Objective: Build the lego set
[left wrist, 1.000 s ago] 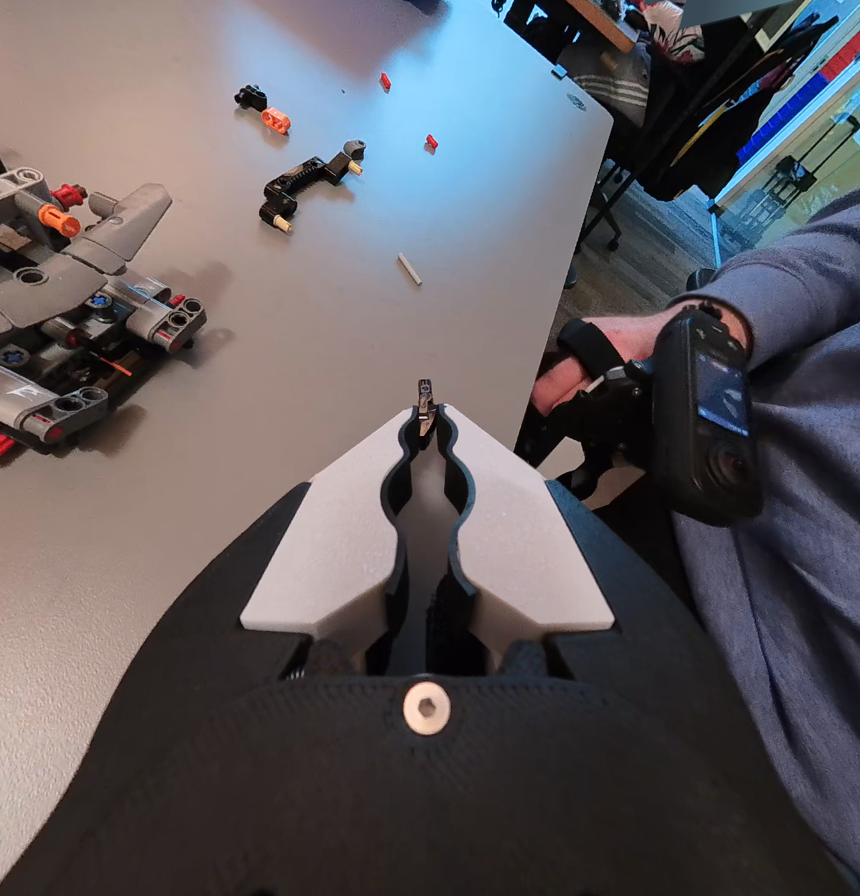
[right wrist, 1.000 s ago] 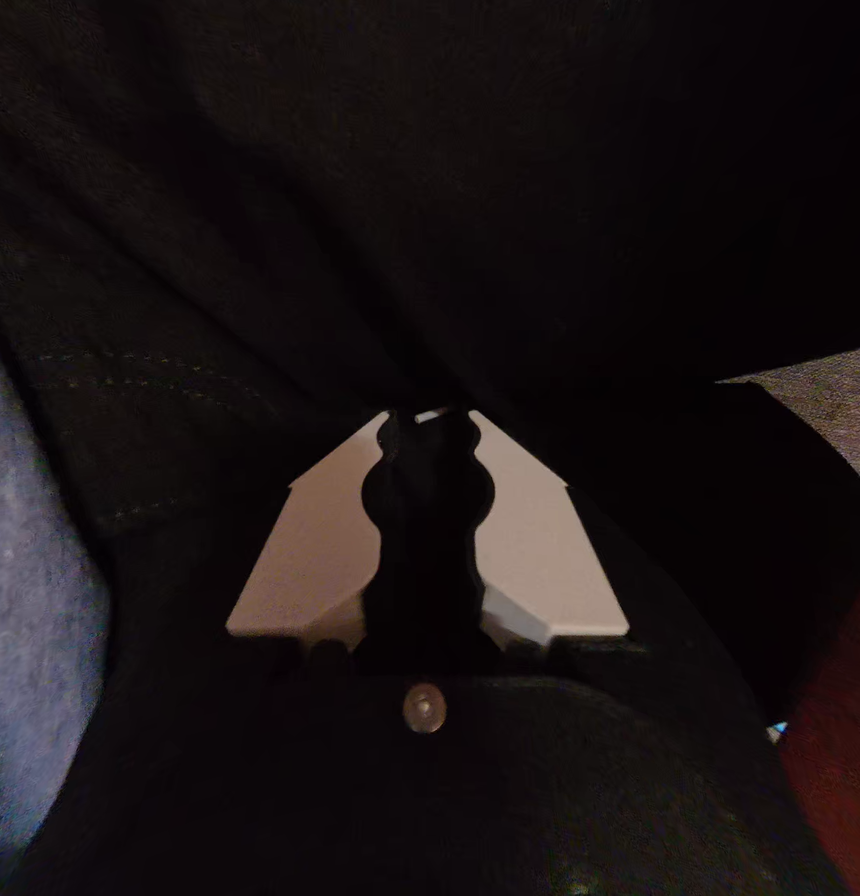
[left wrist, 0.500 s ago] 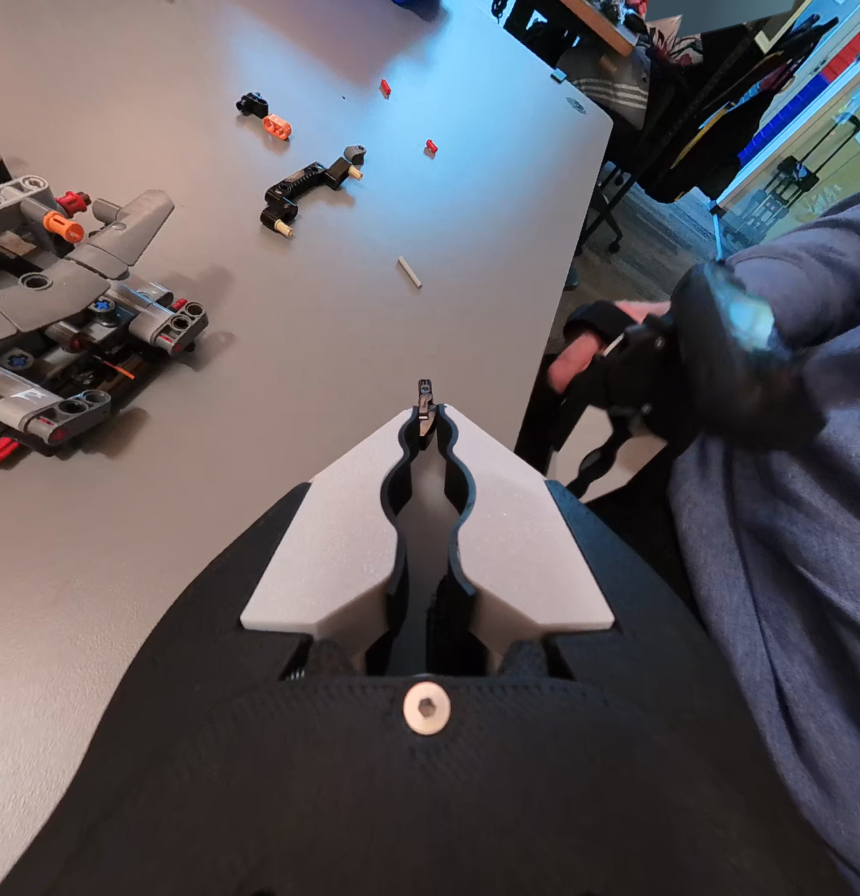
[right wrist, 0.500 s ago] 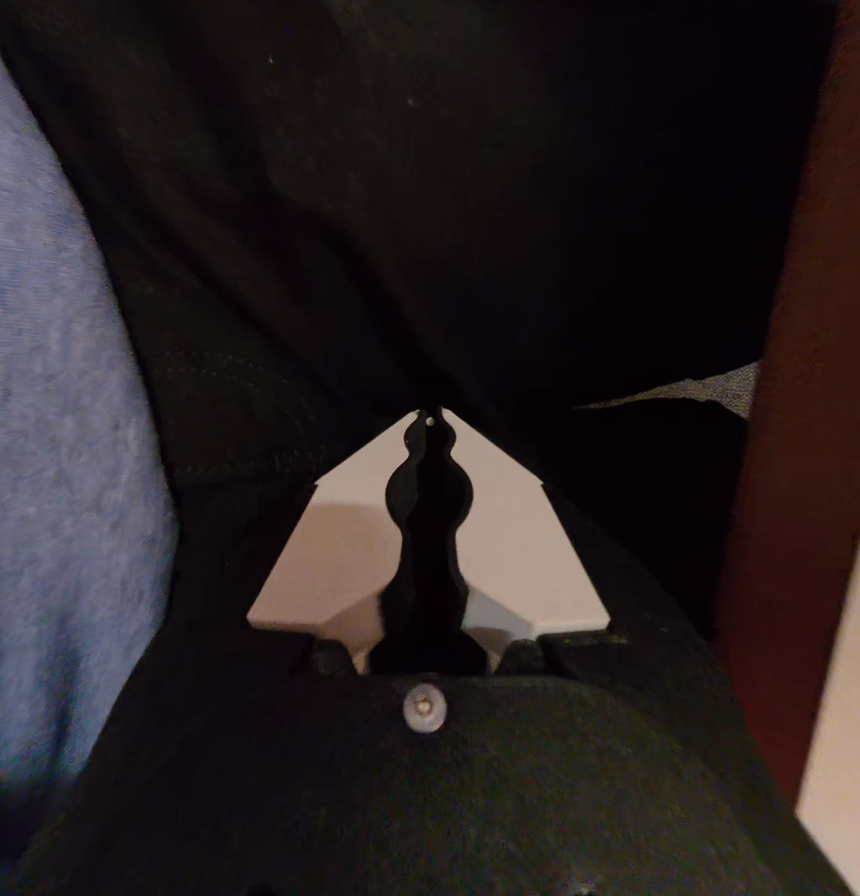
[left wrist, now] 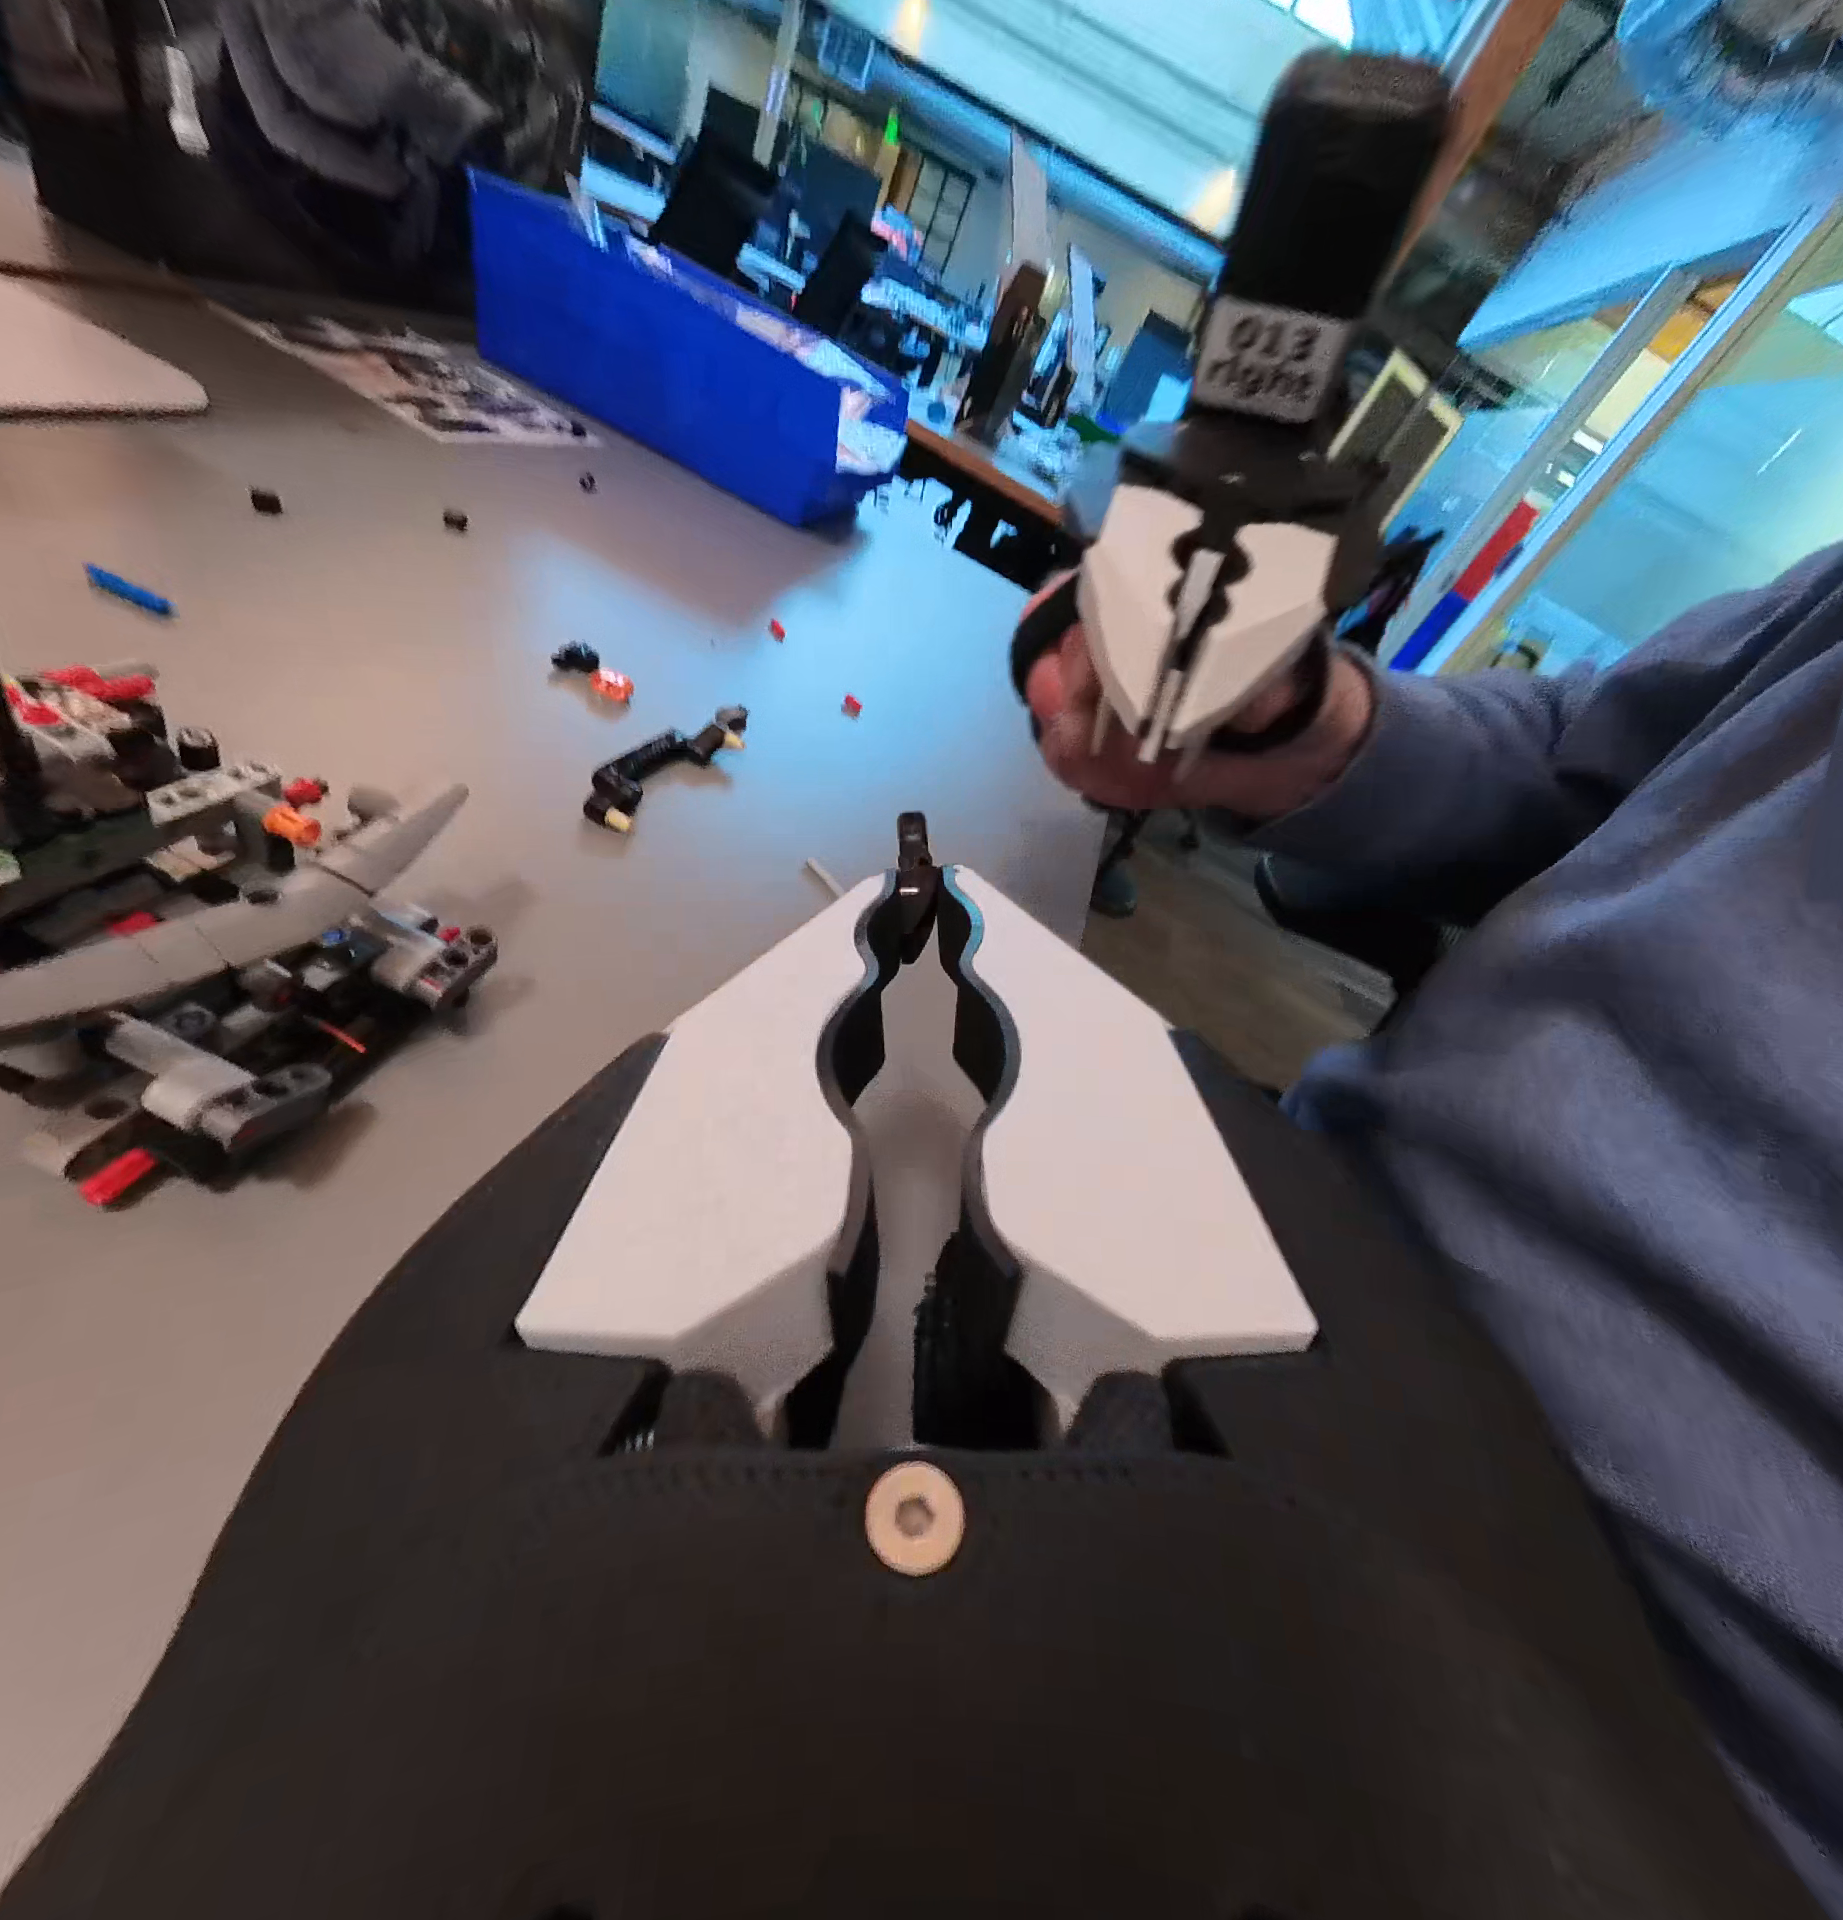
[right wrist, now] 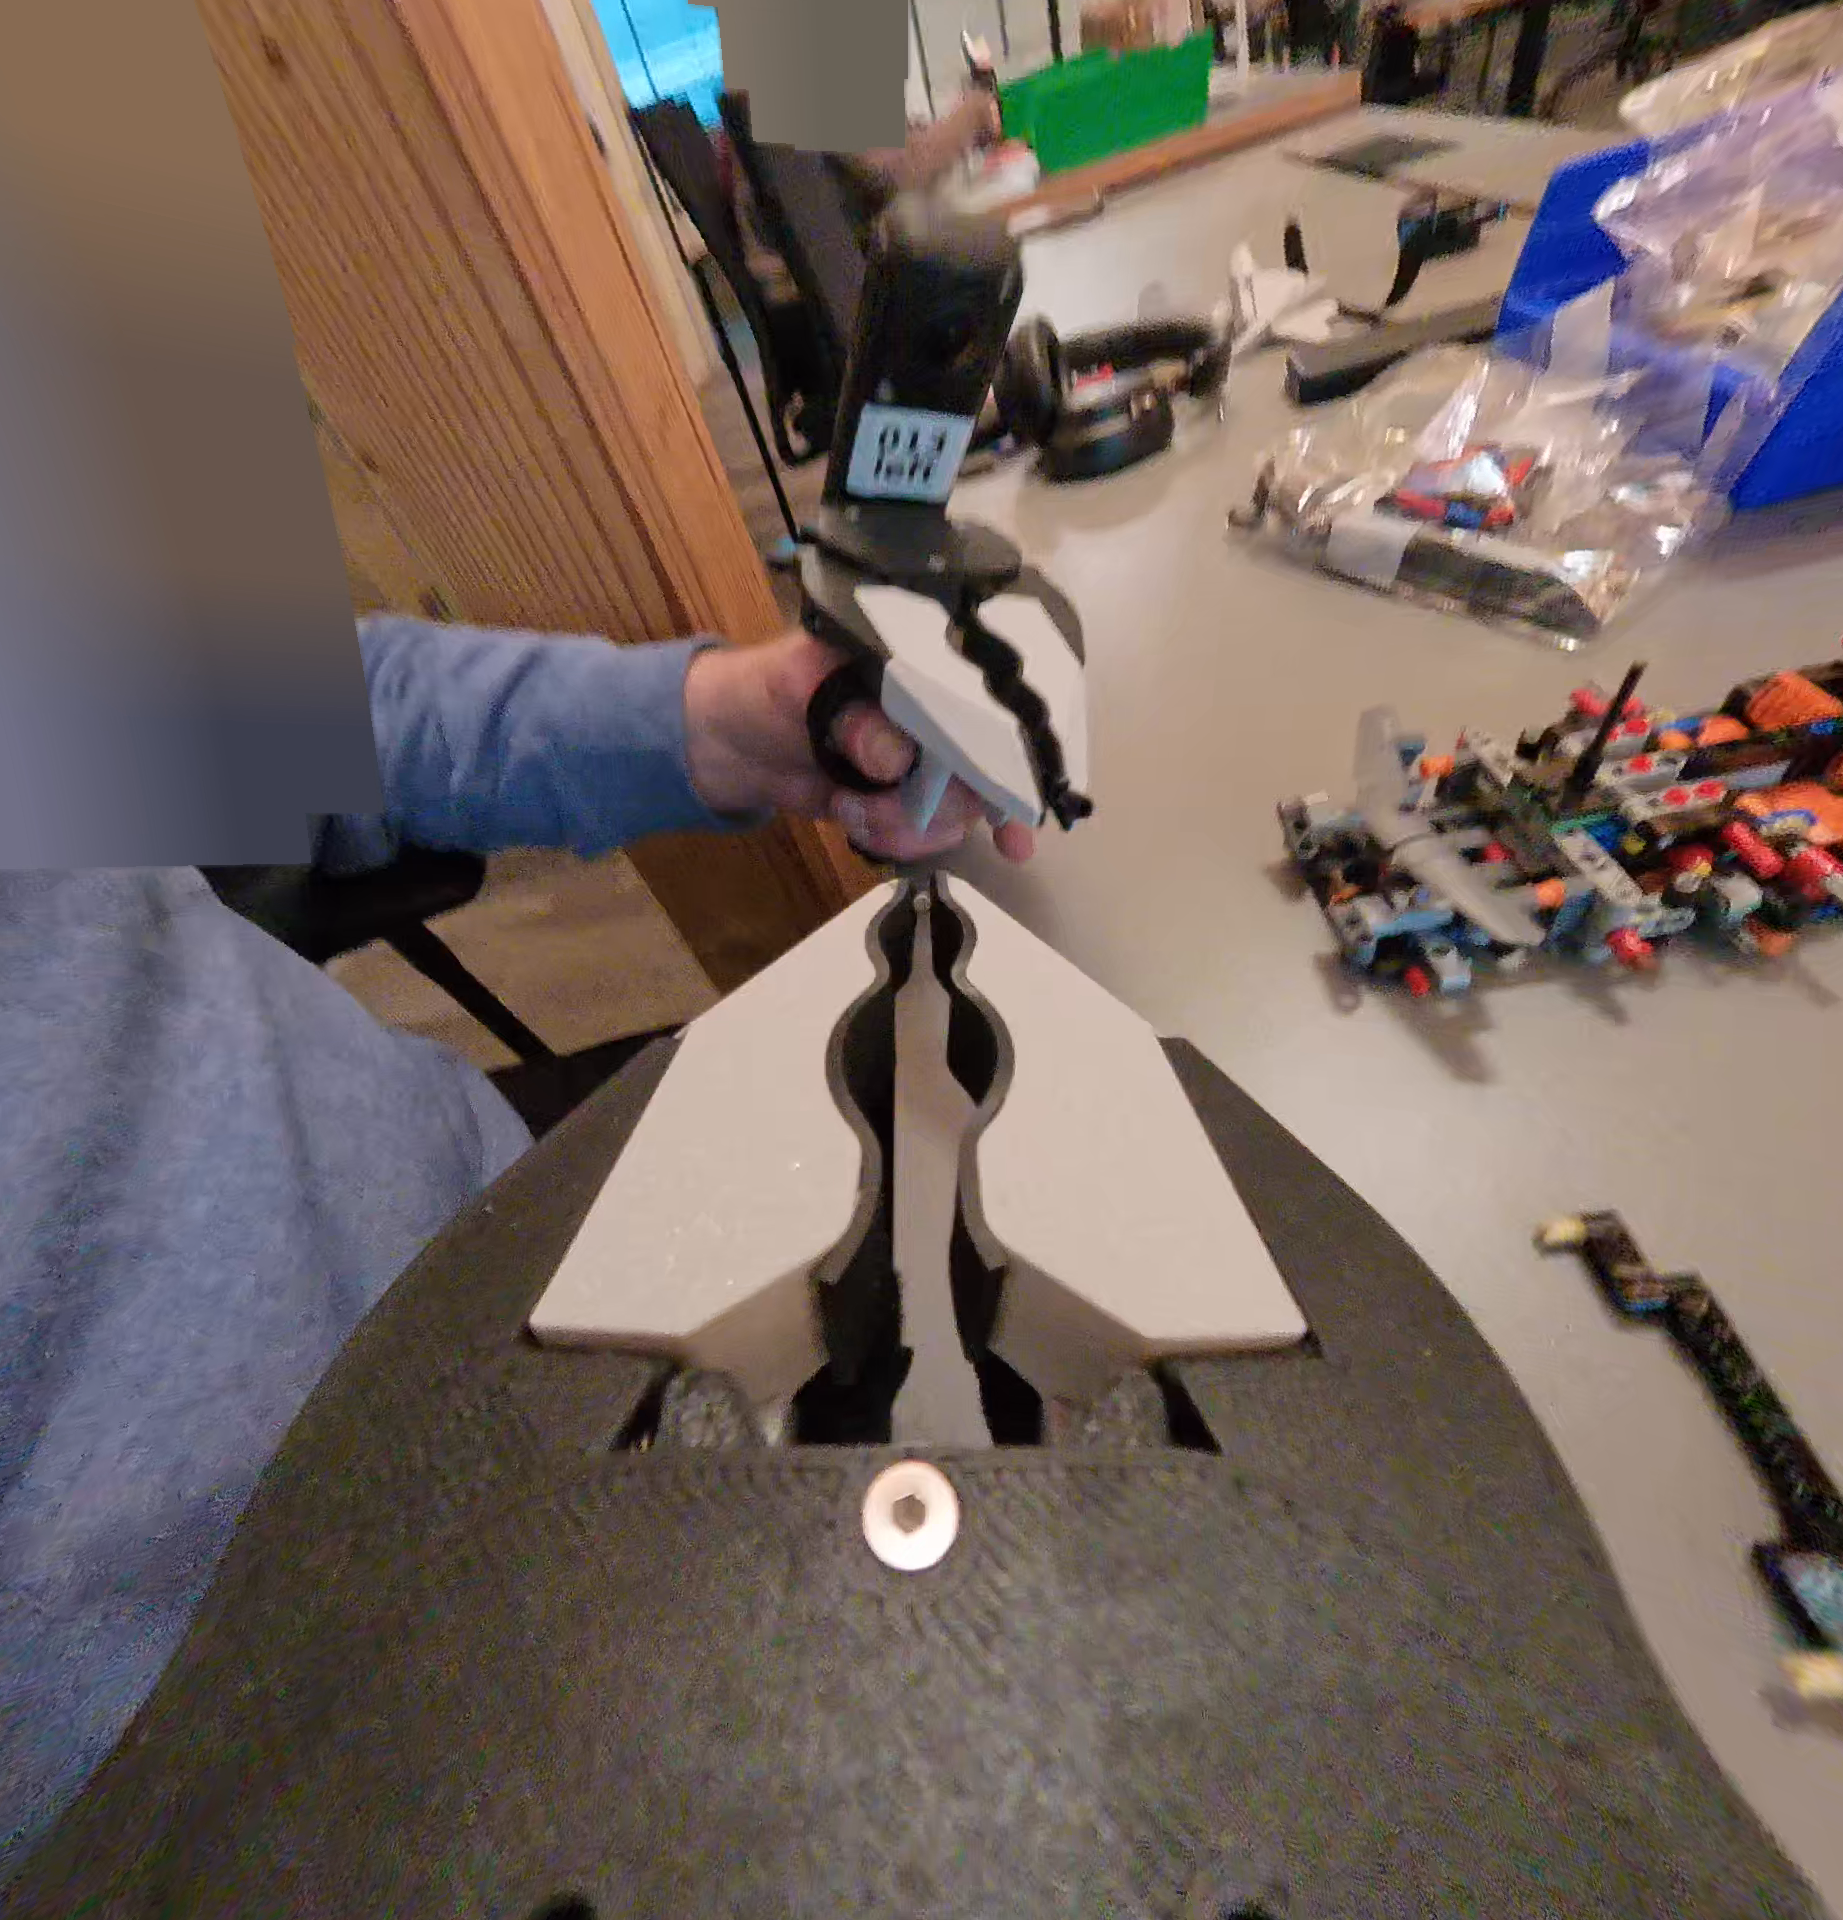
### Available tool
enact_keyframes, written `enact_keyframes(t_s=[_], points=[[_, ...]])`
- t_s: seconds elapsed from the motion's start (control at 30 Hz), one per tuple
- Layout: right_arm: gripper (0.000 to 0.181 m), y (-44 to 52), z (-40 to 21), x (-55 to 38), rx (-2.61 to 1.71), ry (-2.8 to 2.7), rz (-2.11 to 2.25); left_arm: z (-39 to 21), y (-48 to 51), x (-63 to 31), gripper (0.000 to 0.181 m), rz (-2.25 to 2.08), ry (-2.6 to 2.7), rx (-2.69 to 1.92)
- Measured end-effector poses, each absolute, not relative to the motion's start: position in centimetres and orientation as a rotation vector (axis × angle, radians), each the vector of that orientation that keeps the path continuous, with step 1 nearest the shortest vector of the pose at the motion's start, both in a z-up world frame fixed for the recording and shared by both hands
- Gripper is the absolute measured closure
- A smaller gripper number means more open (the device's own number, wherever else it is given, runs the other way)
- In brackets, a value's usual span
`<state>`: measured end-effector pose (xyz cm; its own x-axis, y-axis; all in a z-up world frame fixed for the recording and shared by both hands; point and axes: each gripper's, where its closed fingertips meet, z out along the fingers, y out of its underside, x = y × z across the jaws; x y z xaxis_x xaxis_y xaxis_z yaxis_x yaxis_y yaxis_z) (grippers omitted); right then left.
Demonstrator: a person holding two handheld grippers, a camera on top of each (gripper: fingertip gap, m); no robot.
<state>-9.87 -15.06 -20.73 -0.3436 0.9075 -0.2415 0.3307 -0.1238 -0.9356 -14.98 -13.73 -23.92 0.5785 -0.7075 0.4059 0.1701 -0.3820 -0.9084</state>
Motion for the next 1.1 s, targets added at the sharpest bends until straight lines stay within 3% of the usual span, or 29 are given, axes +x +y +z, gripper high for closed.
enact_keyframes(t_s=[0.33, 1.1], points=[[0.181, -10.3, -20.2, -12.6, -1.306, -1.575, 1.824, -22.3, -11.5, -14.2, 0.178, -0.975, 0.411, -1.584], [0.181, -7.8, -21.1, -14.0, -1.206, -1.517, 2.013, -22.7, -8.7, -13.8, 0.178, -0.988, 0.379, -1.614]])
